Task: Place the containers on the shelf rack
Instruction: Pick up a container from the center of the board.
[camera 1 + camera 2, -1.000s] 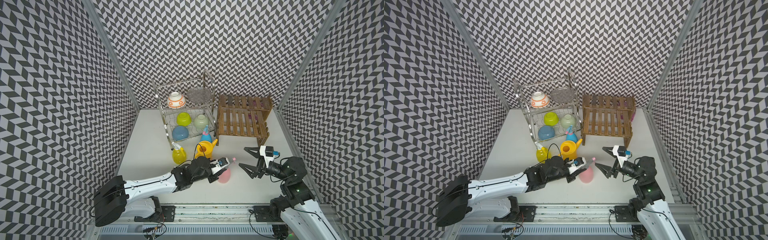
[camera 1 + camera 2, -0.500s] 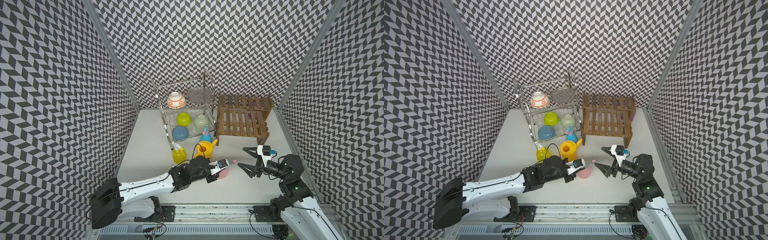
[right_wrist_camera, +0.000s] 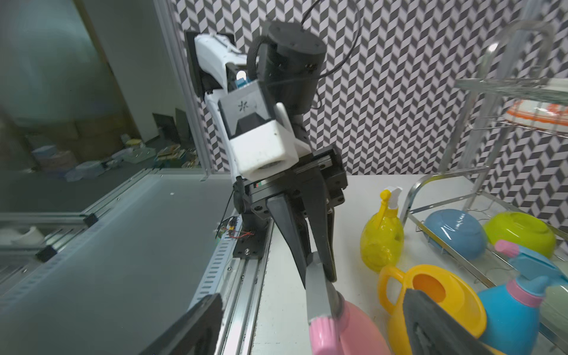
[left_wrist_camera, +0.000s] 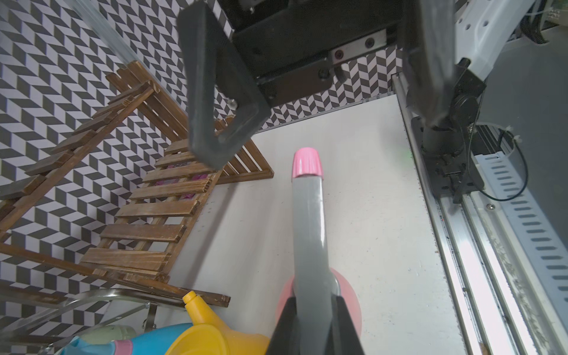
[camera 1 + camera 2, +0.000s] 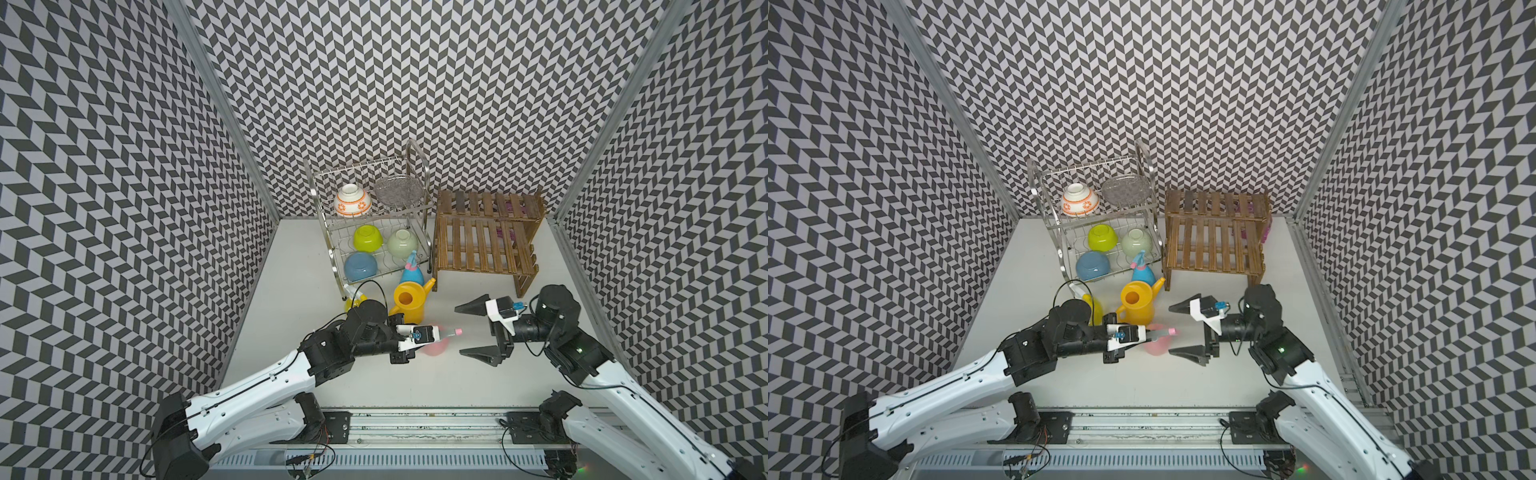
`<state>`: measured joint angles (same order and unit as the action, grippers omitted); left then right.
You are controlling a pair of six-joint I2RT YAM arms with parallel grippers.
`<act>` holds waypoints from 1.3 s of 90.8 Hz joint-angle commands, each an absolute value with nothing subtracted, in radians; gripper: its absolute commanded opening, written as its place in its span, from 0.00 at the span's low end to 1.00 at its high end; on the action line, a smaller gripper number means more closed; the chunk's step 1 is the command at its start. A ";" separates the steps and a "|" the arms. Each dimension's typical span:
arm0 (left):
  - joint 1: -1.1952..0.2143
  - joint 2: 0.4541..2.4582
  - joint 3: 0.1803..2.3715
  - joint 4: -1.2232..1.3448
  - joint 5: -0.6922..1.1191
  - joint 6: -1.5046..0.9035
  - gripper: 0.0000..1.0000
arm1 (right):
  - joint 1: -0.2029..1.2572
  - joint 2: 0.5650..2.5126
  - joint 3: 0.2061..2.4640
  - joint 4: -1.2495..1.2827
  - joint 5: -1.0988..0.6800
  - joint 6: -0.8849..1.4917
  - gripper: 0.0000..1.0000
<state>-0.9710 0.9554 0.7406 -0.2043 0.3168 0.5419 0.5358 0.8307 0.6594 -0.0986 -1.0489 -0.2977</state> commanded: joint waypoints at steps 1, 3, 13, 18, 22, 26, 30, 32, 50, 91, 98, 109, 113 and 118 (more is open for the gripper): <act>-0.962 0.966 0.785 -0.235 0.370 0.551 0.00 | 0.603 0.908 0.716 -0.209 -0.968 -0.436 0.89; -0.962 0.968 0.785 -0.236 0.369 0.549 0.00 | 0.615 0.920 0.721 -0.220 -0.959 -0.442 0.87; -0.960 0.956 0.784 -0.231 0.364 0.544 0.00 | 0.643 0.935 0.717 -0.231 -0.920 -0.453 0.78; -0.958 0.948 0.780 -0.225 0.361 0.543 0.00 | 0.646 0.925 0.708 -0.216 -0.899 -0.447 0.75; -0.957 0.943 0.777 -0.221 0.361 0.543 0.00 | 0.646 0.911 0.701 -0.206 -0.888 -0.446 0.72; -0.957 0.941 0.774 -0.219 0.362 0.542 0.00 | 0.646 0.897 0.696 -0.191 -0.874 -0.439 0.69; -0.956 0.935 0.772 -0.217 0.362 0.540 0.00 | 0.646 0.883 0.692 -0.177 -0.868 -0.434 0.65; -0.956 0.934 0.771 -0.215 0.363 0.539 0.00 | 0.646 0.877 0.691 -0.172 -0.866 -0.434 0.63; -0.953 0.933 0.772 -0.211 0.379 0.536 0.00 | 0.646 0.873 0.695 -0.175 -0.865 -0.437 0.46; -0.945 0.931 0.756 -0.154 0.431 0.485 0.00 | 0.647 0.887 0.701 -0.196 -0.887 -0.459 0.31; -0.944 0.933 0.756 -0.149 0.436 0.479 0.00 | 0.646 0.885 0.703 -0.196 -0.887 -0.462 0.31; -0.942 0.932 0.754 -0.139 0.439 0.469 0.00 | 0.646 0.878 0.706 -0.200 -0.882 -0.464 0.21; -0.942 0.930 0.756 -0.132 0.439 0.461 0.07 | 0.646 0.874 0.708 -0.204 -0.873 -0.464 0.17; -0.941 0.924 0.756 -0.127 0.437 0.449 0.20 | 0.646 0.867 0.715 -0.213 -0.860 -0.464 0.12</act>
<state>-0.9417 0.9485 0.7521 -0.1898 0.4175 0.4744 0.6395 0.8829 0.7002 -0.2119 -0.8879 -0.4702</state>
